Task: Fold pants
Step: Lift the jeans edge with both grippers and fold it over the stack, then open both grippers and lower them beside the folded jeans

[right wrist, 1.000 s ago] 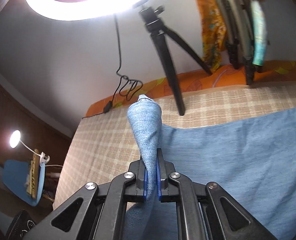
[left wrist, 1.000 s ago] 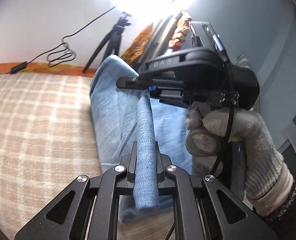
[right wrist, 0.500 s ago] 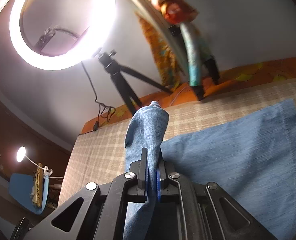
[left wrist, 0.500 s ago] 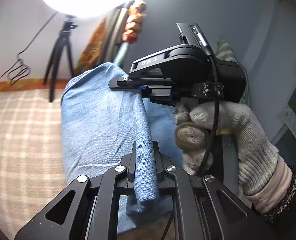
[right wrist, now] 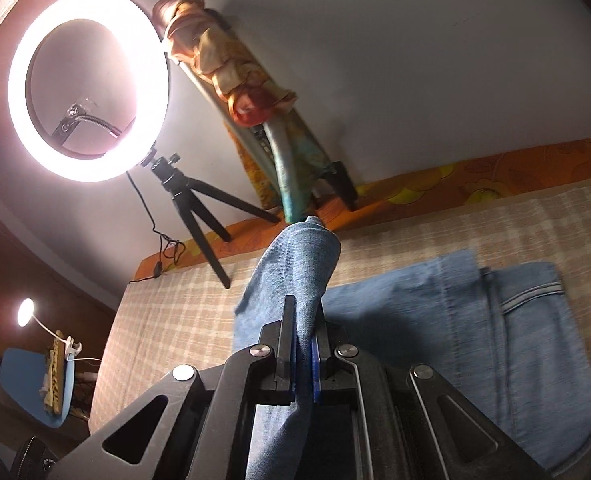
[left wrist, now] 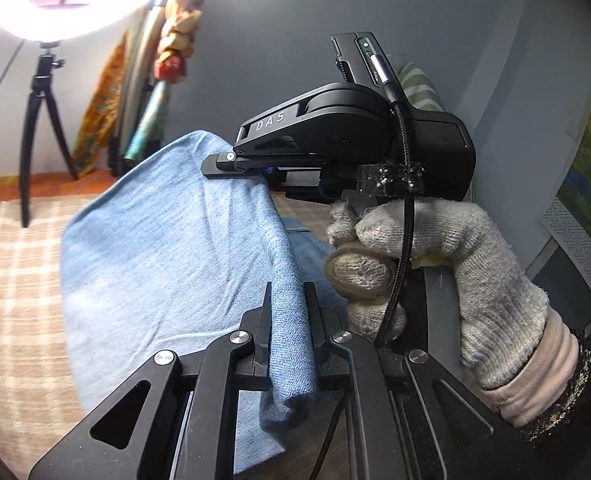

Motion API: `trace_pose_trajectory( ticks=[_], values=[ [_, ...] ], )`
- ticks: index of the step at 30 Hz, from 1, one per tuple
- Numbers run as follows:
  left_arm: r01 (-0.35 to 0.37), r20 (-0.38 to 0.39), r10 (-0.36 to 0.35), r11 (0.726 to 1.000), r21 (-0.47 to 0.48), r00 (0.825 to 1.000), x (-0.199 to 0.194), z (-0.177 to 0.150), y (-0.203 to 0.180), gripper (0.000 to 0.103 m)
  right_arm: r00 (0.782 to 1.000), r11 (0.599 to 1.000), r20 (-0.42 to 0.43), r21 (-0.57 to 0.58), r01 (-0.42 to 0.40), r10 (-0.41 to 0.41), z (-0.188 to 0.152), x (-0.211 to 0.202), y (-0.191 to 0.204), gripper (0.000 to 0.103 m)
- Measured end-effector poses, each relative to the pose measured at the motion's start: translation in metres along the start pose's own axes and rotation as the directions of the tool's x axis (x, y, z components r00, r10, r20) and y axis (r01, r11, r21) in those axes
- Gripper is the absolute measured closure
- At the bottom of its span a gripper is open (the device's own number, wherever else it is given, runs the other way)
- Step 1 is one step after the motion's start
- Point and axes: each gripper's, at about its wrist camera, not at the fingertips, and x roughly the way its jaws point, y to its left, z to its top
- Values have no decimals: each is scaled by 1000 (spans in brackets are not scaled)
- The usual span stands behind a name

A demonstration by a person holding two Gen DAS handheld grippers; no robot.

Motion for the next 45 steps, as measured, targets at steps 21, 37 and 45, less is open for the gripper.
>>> trace_pose_trajectory(
  ticks=[21,37,45],
  values=[
    [90,-205,-61,987,135,977,59,9,-41,83,995,995,17,22,93,-94,5,-28,-99,101],
    [-136,-171,169,972,191,971,23,-6,38,69,995,991,-39,-106,86,-90,15,-4,-126,101],
    [-132,-207,189,956,263,960,40,-22,25,70,975,964,-16,-156,216,-221,1,-20,-140,81]
  ],
)
